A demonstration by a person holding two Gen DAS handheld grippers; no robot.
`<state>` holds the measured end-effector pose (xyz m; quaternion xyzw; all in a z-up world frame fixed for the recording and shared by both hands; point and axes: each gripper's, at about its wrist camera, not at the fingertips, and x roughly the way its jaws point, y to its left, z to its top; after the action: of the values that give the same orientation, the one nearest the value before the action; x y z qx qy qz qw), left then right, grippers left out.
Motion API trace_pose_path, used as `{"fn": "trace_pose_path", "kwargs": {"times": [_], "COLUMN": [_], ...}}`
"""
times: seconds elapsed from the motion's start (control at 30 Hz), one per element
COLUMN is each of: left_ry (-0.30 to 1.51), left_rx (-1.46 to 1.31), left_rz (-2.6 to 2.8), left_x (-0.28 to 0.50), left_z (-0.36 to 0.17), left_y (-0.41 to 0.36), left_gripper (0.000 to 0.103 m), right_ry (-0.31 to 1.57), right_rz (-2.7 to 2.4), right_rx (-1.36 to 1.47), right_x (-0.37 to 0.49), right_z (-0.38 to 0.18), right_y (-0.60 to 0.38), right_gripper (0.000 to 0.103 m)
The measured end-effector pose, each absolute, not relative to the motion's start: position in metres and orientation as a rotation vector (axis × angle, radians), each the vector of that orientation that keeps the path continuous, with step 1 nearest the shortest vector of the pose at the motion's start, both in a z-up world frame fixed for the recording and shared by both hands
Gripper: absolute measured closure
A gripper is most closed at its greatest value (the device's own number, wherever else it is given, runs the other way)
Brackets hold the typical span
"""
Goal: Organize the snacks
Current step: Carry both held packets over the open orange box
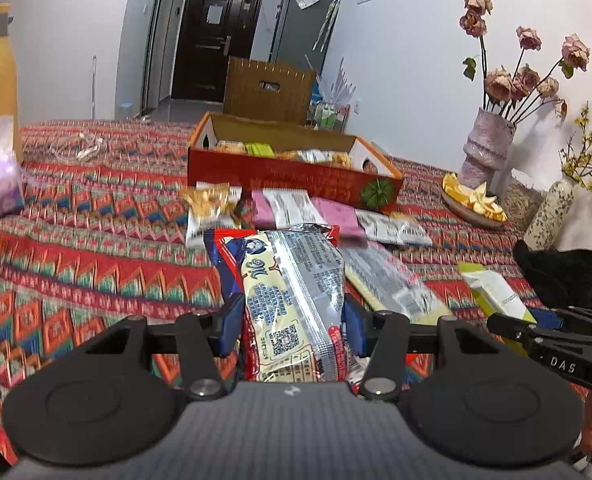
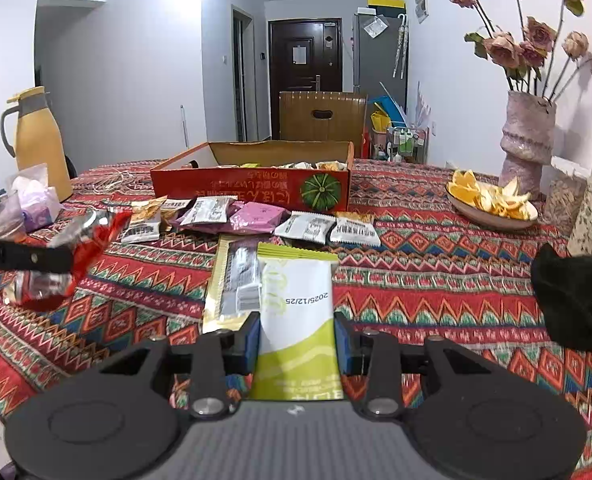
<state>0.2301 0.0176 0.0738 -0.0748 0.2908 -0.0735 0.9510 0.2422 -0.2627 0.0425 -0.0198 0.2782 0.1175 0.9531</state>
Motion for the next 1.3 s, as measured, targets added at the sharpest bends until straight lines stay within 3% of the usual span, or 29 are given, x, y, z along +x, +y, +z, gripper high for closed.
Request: {"fn": "trace_pose_path", "kwargs": {"times": [0.27, 0.7, 1.1, 1.3], "left_ry": [0.534, 0.527, 0.557, 0.595], "left_rx": [-0.122, -0.111, -0.057, 0.024], "left_rz": [-0.155, -0.144, -0.072, -0.079], "left_x": [0.29, 0.453, 0.556, 0.559], "left_z": [0.102, 0.121, 0.073, 0.054], "left_y": [0.028, 0.056, 0.065, 0.056], "left_gripper": [0.051, 0.051, 0.051, 0.051], "right_ry": [0.516, 0.444, 0.503, 0.542], "right_rz": [0.286, 0.304, 0.19, 0.066], "right_rx": [-0.074, -0.068, 0.026, -0.187], "right_x": [0.304, 0.463, 0.597, 0.614], "right_z": [0.066, 0.092, 0.054, 0.022], "right_y": [-0.251, -0.222, -0.211, -0.187], "right_gripper": [0.067, 0.067, 0.067, 0.066]}}
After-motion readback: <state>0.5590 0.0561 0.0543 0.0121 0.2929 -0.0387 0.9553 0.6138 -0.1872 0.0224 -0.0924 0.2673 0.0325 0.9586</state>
